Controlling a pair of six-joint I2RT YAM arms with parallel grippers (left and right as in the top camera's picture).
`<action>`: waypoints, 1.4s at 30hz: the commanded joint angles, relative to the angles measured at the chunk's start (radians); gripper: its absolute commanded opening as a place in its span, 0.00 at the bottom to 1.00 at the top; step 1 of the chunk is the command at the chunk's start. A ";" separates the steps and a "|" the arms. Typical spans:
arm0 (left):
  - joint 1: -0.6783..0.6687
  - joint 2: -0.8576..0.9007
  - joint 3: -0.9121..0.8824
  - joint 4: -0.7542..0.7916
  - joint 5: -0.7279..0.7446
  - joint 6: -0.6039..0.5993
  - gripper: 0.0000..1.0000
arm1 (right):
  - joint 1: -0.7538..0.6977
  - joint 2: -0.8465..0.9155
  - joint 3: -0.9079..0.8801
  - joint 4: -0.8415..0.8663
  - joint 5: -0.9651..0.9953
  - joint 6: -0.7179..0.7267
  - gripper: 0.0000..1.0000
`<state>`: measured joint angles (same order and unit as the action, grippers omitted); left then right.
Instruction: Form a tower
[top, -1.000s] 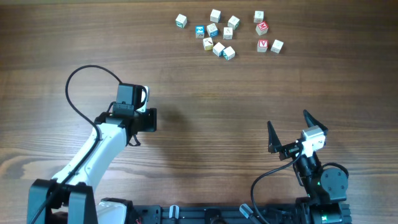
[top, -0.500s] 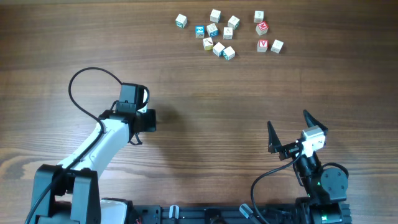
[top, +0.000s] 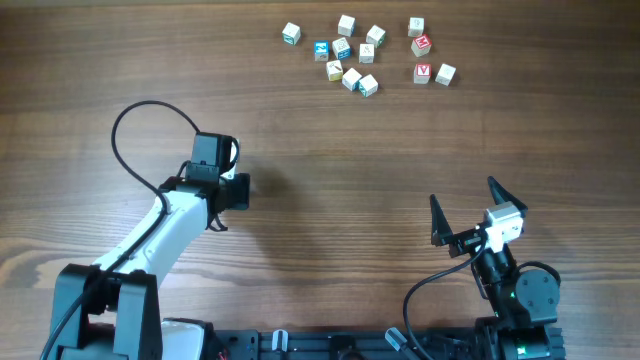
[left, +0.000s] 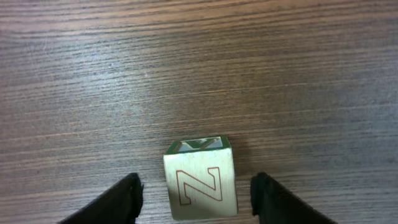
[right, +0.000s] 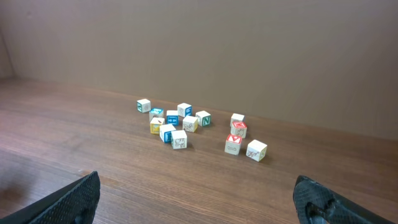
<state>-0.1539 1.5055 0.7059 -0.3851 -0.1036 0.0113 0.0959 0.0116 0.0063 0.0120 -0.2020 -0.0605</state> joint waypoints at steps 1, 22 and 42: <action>0.005 -0.019 0.005 -0.009 -0.003 0.031 0.92 | 0.003 -0.007 -0.001 0.003 -0.001 0.011 1.00; 0.006 -0.753 0.250 -0.425 0.001 -0.251 1.00 | 0.003 -0.004 -0.001 0.009 0.035 0.967 1.00; 0.006 -0.752 0.250 -0.578 0.002 -0.252 1.00 | 0.006 1.334 1.341 -0.663 -0.290 0.300 1.00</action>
<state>-0.1539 0.7551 0.9478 -0.9642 -0.1036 -0.2276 0.0959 1.2125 1.1828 -0.5926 -0.3450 0.3386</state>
